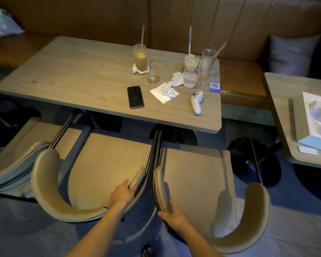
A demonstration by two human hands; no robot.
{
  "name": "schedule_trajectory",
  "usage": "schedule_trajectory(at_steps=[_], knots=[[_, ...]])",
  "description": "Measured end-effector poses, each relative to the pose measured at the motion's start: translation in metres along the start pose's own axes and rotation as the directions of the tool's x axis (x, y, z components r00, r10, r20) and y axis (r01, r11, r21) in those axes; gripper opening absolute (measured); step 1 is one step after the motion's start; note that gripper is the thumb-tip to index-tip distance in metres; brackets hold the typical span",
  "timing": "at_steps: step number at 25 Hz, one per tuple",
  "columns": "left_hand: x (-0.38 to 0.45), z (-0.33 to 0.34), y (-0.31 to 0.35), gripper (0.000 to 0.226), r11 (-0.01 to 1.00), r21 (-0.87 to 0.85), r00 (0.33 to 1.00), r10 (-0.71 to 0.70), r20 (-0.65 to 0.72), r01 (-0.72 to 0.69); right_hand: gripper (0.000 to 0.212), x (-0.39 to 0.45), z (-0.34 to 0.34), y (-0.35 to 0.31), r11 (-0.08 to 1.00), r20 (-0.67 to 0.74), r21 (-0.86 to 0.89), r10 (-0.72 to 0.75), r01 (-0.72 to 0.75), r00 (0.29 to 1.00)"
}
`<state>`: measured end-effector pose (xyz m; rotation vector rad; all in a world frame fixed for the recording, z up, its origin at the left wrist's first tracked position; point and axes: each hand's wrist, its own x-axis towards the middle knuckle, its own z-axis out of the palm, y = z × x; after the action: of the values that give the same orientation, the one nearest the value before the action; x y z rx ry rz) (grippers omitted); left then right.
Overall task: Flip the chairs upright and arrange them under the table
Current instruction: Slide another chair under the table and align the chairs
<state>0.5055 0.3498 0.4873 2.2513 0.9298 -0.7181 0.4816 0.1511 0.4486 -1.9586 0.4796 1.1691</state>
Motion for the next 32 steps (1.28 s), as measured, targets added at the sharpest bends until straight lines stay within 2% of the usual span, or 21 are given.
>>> schedule_trajectory(at_steps=[2,5,7,11,16,22,26,32], knots=[[0.007,0.002,-0.001,0.052,1.0,-0.016,0.994,0.01,0.105,-0.009,0.097,0.009,0.009,-0.006,0.996,-0.018,-0.09,-0.001,-0.001,1.0],[0.022,0.005,-0.003,0.052,0.995,-0.071,0.993,-0.06,0.105,0.067,0.083,0.011,0.018,-0.021,0.992,-0.101,-0.127,0.013,-0.026,0.995],[0.031,0.007,-0.004,0.049,0.995,-0.046,0.992,-0.081,0.099,0.086,0.074,0.022,0.024,-0.019,0.987,-0.14,-0.155,0.023,-0.045,0.99],[0.038,0.007,0.0,0.045,0.997,0.043,0.993,-0.071,0.099,0.067,0.065,0.034,0.034,-0.012,0.985,-0.197,-0.144,0.062,-0.091,0.978],[0.048,0.013,-0.004,0.036,0.998,0.053,0.996,-0.041,0.085,0.037,0.056,0.015,0.038,-0.035,0.974,-0.195,-0.18,0.104,-0.14,0.975],[0.05,0.018,-0.003,0.029,0.995,0.103,0.998,-0.006,0.062,0.0,0.055,0.006,0.045,-0.046,0.974,-0.203,-0.183,0.096,-0.134,0.975],[0.051,0.02,-0.003,0.027,0.993,0.118,0.999,0.008,0.054,-0.015,0.062,0.007,0.049,-0.048,0.971,-0.192,-0.148,0.16,-0.19,0.968],[0.049,0.021,-0.005,0.026,0.991,0.131,0.999,0.024,0.044,-0.03,0.068,0.002,0.052,-0.047,0.937,-0.235,-0.289,0.126,-0.193,0.964]])
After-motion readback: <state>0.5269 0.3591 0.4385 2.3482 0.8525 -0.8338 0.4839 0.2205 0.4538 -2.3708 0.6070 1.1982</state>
